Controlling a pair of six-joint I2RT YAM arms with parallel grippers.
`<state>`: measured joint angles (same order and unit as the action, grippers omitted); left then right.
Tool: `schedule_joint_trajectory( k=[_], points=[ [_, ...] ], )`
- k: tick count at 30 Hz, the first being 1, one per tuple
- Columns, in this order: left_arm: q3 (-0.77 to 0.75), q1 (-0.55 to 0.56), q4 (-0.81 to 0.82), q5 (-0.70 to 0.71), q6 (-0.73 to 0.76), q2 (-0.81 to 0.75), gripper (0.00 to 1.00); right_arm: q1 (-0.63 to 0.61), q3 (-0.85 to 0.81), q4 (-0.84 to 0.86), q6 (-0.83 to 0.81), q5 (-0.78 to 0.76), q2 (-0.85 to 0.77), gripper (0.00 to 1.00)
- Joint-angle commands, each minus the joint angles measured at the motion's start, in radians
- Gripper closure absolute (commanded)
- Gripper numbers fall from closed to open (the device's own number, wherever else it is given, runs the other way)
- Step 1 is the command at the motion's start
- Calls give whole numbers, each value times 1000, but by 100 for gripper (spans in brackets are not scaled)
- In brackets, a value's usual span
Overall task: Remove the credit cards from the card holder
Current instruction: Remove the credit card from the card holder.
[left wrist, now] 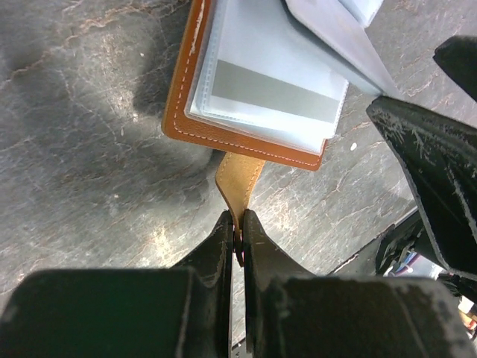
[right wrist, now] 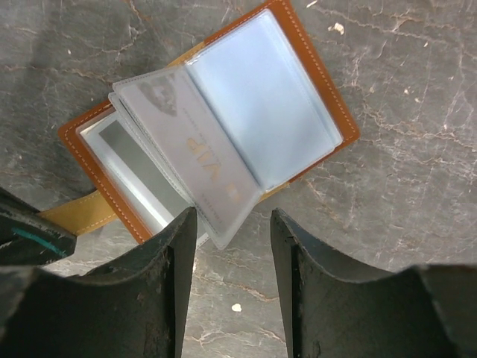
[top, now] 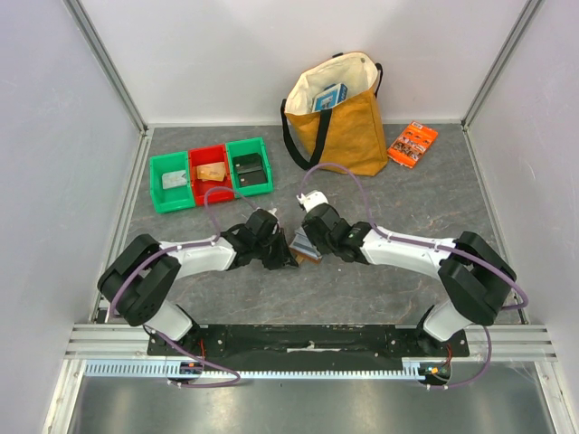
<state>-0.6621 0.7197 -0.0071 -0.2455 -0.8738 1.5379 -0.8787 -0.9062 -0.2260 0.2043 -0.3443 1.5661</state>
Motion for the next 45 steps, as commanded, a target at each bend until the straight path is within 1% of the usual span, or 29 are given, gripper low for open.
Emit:
schedule_joint_trajectory(
  k=[1, 9, 14, 18, 20, 22, 26, 28, 31, 33, 34, 35, 37, 39, 41, 45],
  points=[
    [15, 0, -30, -32, 38, -47, 98, 20, -51, -7, -37, -56, 14, 48],
    [9, 0, -37, -51, 45, -55, 98, 73, -80, -7, -80, -64, 37, 40],
    [22, 0, -65, -52, 55, -70, 98, 86, -80, -10, -83, -45, 23, 40],
    [50, 0, -129, -23, 75, -113, 98, 93, -63, -16, -77, -30, 8, 40],
    [71, -8, -169, 11, 82, -137, 98, 96, -50, -12, -74, 8, -12, 43],
    [91, -31, -208, 57, 87, -165, 98, 95, -34, 2, -71, 80, -29, 46],
    [121, -129, -237, 106, 113, -205, 96, 95, -8, 60, -48, 244, -37, 50],
    [104, -164, -263, 152, 134, -219, 91, 96, 1, 89, -33, 298, -23, 51],
    [64, -181, -300, 190, 147, -257, 78, 99, 24, 143, -6, 341, -12, 54],
    [32, -181, -313, 198, 144, -301, 61, 115, 41, 180, 12, 387, -9, 56],
    [12, -181, -326, 202, 142, -314, 55, 124, 50, 189, 20, 399, -9, 57],
    [-4, -180, -335, 207, 142, -335, 47, 135, 58, 207, 27, 412, -8, 58],
    [-43, -178, -356, 215, 145, -372, 40, 155, 72, 244, 38, 451, -5, 60],
    [-80, -175, -370, 207, 145, -390, 39, 167, 89, 273, 55, 498, -8, 61],
    [-111, -164, -360, 163, 133, -389, 40, 179, 104, 292, 66, 522, 2, 63],
    [-125, -141, -237, 57, 87, -320, 42, 204, 156, 364, 112, 588, 20, 66]
  ],
)
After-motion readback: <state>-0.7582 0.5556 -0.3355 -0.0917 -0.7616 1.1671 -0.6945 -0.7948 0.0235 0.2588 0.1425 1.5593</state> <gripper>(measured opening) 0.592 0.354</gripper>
